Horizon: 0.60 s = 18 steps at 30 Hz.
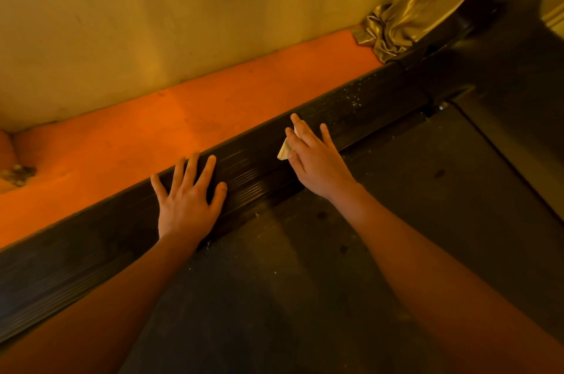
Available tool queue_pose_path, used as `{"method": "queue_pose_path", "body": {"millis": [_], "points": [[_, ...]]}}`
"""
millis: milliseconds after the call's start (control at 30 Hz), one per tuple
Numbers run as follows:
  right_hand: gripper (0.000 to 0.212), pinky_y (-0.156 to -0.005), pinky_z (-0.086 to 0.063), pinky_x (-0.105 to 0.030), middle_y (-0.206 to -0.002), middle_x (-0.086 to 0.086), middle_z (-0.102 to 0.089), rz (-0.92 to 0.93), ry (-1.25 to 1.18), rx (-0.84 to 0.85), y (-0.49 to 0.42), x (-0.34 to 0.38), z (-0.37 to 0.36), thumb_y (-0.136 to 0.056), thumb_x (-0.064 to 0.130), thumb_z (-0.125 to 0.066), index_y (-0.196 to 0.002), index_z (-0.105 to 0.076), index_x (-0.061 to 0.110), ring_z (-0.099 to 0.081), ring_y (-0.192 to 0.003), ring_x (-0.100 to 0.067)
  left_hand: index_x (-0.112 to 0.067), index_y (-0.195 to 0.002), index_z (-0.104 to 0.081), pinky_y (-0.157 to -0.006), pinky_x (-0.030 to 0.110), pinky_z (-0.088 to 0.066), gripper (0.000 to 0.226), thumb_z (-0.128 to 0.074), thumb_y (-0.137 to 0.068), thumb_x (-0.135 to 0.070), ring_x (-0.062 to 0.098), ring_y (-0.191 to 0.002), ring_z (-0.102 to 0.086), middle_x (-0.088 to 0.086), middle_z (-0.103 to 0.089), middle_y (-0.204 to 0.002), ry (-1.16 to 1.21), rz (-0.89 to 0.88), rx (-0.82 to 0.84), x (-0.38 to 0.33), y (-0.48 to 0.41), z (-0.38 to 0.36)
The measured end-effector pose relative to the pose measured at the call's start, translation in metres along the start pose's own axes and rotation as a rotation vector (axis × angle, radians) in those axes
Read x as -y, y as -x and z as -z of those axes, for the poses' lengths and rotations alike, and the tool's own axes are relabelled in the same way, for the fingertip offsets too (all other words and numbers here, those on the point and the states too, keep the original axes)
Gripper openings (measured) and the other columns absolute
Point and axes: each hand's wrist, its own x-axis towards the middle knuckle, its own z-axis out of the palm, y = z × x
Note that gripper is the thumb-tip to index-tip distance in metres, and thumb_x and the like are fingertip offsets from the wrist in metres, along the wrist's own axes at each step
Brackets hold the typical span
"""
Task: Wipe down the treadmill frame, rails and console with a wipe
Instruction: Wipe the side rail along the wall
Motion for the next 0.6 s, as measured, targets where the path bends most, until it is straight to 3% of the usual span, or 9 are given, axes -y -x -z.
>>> {"method": "queue_pose_path", "body": {"millis": [100, 300, 467, 600], "points": [[0.058, -0.126, 0.004, -0.048, -0.172, -0.006, -0.009, -0.001, -0.058, 0.028, 0.006, 0.003, -0.001, -0.111, 0.039, -0.025, -0.162, -0.023, 0.01, -0.005, -0.158, -0.018, -0.033, -0.162, -0.013, -0.12, 0.066, 0.005, 0.065, -0.024, -0.103, -0.059, 0.026, -0.156, 0.003, 0.004, -0.007, -0.17, 0.0, 0.002, 0.005, 0.0, 0.001, 0.003], [0.065, -0.125, 0.009, -0.046, -0.172, -0.002, 0.005, -0.051, -0.088, 0.108, 0.027, 0.011, -0.014, -0.11, 0.047, -0.022, -0.164, -0.008, 0.014, 0.012, -0.157, -0.016, -0.031, -0.161, -0.019, -0.12, 0.064, -0.002, 0.058, -0.035, -0.106, -0.041, 0.016, -0.154, 0.006, -0.001, -0.006, -0.17, 0.05, -0.141, 0.025, -0.042, -0.011, 0.005], [0.062, -0.123, 0.014, -0.044, -0.172, 0.003, 0.007, -0.033, -0.053, 0.133, 0.036, -0.001, -0.011, -0.11, 0.046, -0.018, -0.165, -0.004, 0.02, 0.013, -0.157, -0.013, -0.034, -0.16, -0.02, -0.117, 0.071, 0.0, 0.057, -0.028, -0.106, -0.047, 0.019, -0.156, 0.0, -0.001, -0.009, -0.17, -0.012, -0.238, 0.035, -0.064, -0.039, -0.005], [0.065, -0.127, 0.008, -0.045, -0.172, 0.0, 0.009, -0.022, -0.058, 0.121, 0.031, -0.007, -0.012, -0.11, 0.047, -0.023, -0.165, -0.004, 0.017, 0.011, -0.157, -0.014, -0.035, -0.16, -0.02, -0.119, 0.07, -0.001, 0.062, -0.02, -0.102, -0.054, 0.017, -0.156, 0.001, -0.002, -0.009, -0.17, -0.039, -0.268, -0.014, -0.058, -0.041, -0.013]]}}
